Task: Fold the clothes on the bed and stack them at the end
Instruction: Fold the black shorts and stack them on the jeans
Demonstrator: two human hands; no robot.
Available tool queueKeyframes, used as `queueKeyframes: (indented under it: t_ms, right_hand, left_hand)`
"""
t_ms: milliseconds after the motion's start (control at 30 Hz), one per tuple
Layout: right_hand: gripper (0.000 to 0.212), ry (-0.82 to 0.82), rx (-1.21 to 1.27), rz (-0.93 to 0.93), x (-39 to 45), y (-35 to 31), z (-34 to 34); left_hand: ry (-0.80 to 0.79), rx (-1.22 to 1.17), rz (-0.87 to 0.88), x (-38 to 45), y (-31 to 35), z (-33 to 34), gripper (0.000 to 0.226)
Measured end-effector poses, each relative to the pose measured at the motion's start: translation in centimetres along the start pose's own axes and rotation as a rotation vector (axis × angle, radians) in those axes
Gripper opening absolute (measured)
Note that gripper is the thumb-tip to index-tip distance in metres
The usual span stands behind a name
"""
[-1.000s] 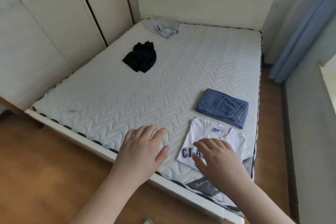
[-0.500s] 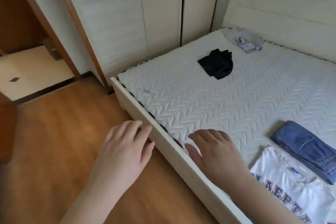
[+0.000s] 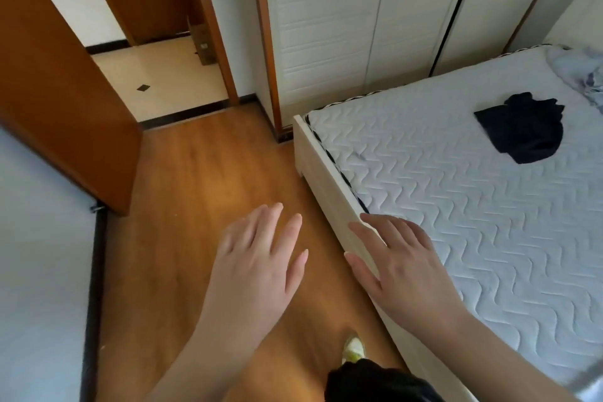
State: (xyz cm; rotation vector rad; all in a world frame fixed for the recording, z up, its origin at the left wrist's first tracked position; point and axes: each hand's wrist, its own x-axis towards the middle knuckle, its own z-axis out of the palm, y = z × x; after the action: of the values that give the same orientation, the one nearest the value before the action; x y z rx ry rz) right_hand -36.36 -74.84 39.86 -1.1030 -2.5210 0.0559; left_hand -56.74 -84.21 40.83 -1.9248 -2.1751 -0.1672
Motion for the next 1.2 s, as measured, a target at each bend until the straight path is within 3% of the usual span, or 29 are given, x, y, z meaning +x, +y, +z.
queueKeyframes:
  t_ms: [300,467,700,900,1200]
  right_hand:
    - [0.048,-0.019,0.089,-0.038,12.5,3.8,5.7]
    - [0.050,-0.077,0.083,-0.149,20.9,4.2,8.1]
    - [0.048,-0.076,0.082,-0.269,30.2,0.9,13.3]
    - [0.046,-0.070,0.003,-0.297,38.6,-4.5,18.3]
    - [0.045,-0.166,-0.100,-0.263,48.7,-9.7,22.7]
  left_hand:
    - [-0.033,0.059,-0.090,10.0,-4.5,4.2,0.049]
    - [-0.069,0.086,-0.141,14.6,-7.4,5.1,0.047]
    - [-0.071,0.062,-0.259,19.1,-14.7,7.5,0.048]
    - [-0.055,0.023,-0.305,22.6,-24.7,11.1,0.050]
    - [-0.117,-0.011,-0.239,29.0,-37.3,13.9,0.060]
